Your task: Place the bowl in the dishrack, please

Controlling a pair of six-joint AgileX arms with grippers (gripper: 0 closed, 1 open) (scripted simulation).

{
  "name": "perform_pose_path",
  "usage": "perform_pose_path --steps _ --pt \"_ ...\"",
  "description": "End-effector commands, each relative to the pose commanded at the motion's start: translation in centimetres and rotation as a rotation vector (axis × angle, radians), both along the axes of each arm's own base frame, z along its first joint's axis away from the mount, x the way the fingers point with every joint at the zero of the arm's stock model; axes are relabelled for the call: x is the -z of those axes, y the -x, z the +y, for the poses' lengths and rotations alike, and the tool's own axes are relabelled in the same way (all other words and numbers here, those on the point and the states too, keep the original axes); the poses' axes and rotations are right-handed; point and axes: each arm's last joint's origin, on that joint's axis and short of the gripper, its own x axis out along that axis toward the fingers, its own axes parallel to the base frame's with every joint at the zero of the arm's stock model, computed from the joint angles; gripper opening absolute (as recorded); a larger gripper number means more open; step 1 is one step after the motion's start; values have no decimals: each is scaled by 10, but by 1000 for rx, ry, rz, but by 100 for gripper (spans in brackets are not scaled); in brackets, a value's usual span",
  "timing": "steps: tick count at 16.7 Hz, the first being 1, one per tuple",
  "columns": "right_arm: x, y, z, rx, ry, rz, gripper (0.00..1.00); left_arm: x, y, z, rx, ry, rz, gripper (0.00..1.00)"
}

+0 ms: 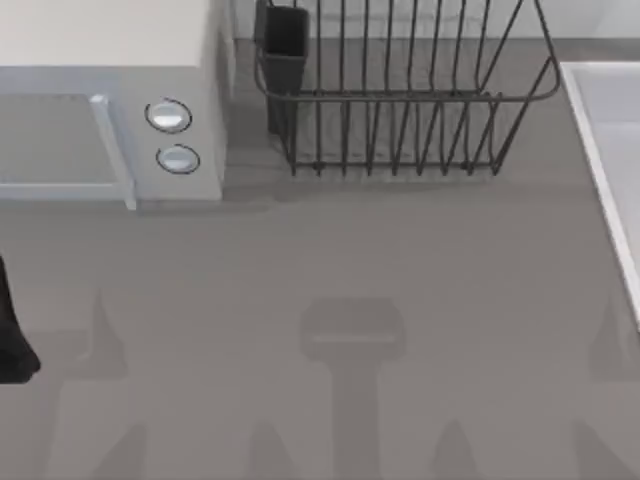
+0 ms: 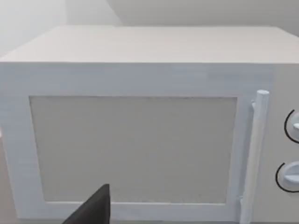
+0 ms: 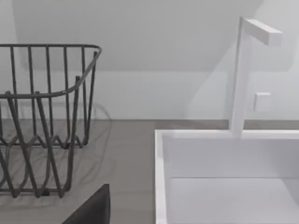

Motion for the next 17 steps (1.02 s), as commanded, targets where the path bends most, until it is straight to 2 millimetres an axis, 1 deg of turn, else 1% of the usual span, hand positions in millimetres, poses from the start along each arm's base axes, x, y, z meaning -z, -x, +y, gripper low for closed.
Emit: perform_pose_path --steps 2,4,7,9,11,13,15,17 --pt "0 0 0 0 0 0 100 0 0 0 0 0 0 100" --pt "-6 0 -2 13 18 27 100 0 0 0 0 0 0 100" --pt "-28 -2 -8 62 75 132 100 0 0 0 0 0 0 100" --pt "-47 -9 -16 105 122 254 100 0 0 0 0 0 0 100" --pt "-65 -22 -27 143 162 421 100 0 0 0 0 0 0 100" --pt "-78 -41 -43 166 186 617 100 0 0 0 0 0 0 100" --pt "-85 -63 -64 169 187 821 100 0 0 0 0 0 0 100" --pt "-87 -85 -90 153 166 1011 100 0 0 0 0 0 0 100"
